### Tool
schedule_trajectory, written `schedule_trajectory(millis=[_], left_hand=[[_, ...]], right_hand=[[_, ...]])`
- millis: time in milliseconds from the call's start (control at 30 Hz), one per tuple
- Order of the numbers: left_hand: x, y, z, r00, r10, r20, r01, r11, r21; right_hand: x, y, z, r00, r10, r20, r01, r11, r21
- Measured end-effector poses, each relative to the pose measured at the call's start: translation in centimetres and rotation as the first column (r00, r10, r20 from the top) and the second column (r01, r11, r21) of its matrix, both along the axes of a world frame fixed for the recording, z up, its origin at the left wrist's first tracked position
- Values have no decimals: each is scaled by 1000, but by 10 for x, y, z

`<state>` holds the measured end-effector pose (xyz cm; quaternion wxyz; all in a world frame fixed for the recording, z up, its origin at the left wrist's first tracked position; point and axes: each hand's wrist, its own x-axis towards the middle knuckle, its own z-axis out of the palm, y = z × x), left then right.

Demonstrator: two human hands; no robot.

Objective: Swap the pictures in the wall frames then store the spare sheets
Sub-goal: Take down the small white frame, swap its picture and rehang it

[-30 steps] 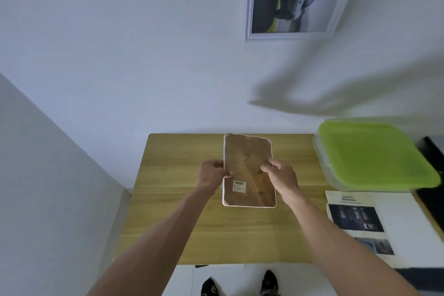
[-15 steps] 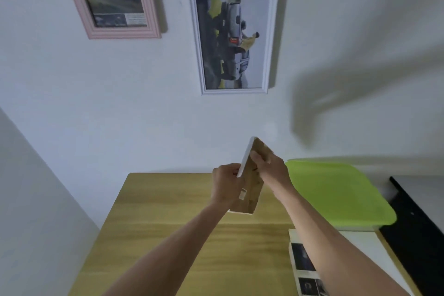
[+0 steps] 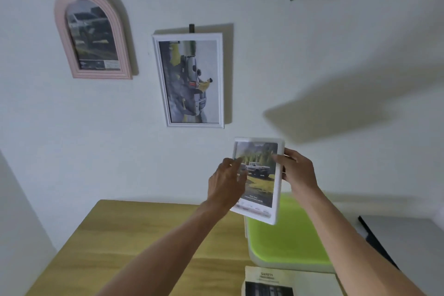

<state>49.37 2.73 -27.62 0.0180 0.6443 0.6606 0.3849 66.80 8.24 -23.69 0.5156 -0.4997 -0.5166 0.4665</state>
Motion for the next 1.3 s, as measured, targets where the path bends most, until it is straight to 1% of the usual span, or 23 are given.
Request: schedule_trajectory(millis=[100,167,267,300,400,533,600,700,767,900,1033,1133,1300], left_hand=[[-11,29,30,997,67,30,-64,994,-83],[-17,49,51,990,47,129,-33,994,-106],[-22,75,90,945,-50,324,67,997,-41],[-23,81,104,935,-95,342,102,995,-3],[-28,105,142,918,-163,362,141,986,88],[-32,137,197,880,-213,425,160,974,157],[-33,150,224,888,-216,406,147,970,196],[-34,173,255,923,-196,330,116,962,247],[-34,186,272,948,-169,270,87,953,291],[-32,204,295,973,-134,188,60,933,354],[-27,215,308,985,-110,130,49,913,404],[-24,222,313,985,-118,127,53,902,428],[-22,228,309,977,-148,152,64,889,454]], right_hand=[[24,17,26,998,26,-56,-25,999,27],[34,30,44,995,47,-84,-43,998,54],[42,51,74,989,77,-128,-64,993,103],[43,60,85,987,89,-132,-73,990,123],[43,86,118,993,82,-81,-65,979,192],[41,121,172,997,0,72,-26,932,362],[39,138,198,991,-68,116,9,893,450],[34,164,228,980,-174,97,96,839,535],[29,177,242,970,-222,98,126,805,579],[24,193,258,949,-293,115,156,755,637],[26,202,270,940,-328,96,182,717,672],[29,211,277,934,-347,91,197,708,678],[30,222,276,917,-375,137,182,698,693]])
